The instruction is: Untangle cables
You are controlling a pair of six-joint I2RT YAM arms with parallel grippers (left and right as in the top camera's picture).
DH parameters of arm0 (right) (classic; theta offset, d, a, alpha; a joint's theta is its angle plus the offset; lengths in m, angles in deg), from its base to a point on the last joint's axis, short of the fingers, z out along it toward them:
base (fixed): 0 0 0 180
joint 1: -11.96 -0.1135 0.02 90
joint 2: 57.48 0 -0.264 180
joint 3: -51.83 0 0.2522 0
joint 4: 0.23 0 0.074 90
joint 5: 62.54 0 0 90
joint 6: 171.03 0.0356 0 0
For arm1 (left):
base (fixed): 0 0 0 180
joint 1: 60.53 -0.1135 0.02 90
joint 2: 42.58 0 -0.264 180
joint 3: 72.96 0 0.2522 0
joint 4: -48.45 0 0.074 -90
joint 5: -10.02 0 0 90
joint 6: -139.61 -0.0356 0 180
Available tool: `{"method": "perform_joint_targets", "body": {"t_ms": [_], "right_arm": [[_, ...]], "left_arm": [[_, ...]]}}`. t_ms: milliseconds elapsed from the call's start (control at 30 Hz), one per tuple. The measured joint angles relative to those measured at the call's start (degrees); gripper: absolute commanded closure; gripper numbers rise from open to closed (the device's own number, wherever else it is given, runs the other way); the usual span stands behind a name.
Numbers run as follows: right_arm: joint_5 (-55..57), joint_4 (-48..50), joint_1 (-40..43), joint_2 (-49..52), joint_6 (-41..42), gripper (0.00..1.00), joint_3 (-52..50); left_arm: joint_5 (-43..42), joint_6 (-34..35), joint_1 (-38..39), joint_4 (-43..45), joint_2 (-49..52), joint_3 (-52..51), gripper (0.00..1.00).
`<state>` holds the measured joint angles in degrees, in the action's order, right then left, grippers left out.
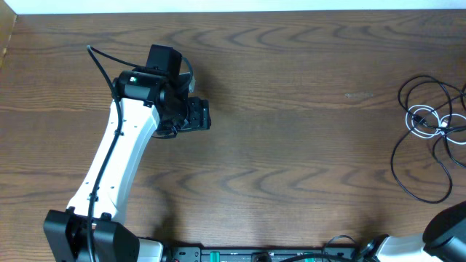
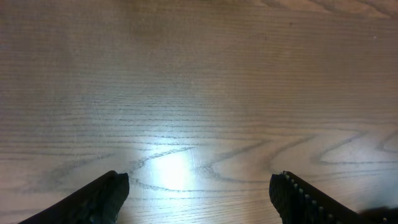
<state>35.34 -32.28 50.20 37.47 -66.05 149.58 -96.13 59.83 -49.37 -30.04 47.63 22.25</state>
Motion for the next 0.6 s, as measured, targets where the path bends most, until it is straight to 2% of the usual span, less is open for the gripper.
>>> {"method": "perform_joint_targets", "body": {"t_ms": [100,233,300,400,600], "right_arm": [[-2.08,-3.80,0.61,2.40,-0.17,0.98,0.20],[-5.20,-10.01,0.46,4.92,-0.39,0.64,0.17],[-7.74,-12.09,0.42,5.11,-0.59,0.57,0.17],[-12.55,-16.52,0.31,4.79,-0.74,0.40,0.24],[-22.29,-31.91,-1.49,4.02,-4.61,0.27,0.33]], "left_arm": [[0.02,0.00,0.00,0.00,0.00,0.00,0.22],[-0.02,-0.02,-0.02,0.09,0.00,0.00,0.16],[0.04,0.02,0.00,0.57,-0.02,-0.02,0.14],[1.57,0.00,0.00,2.45,-0.02,-0.04,0.12],[5.55,0.02,0.00,5.16,0.00,-0.09,0.12]]}}
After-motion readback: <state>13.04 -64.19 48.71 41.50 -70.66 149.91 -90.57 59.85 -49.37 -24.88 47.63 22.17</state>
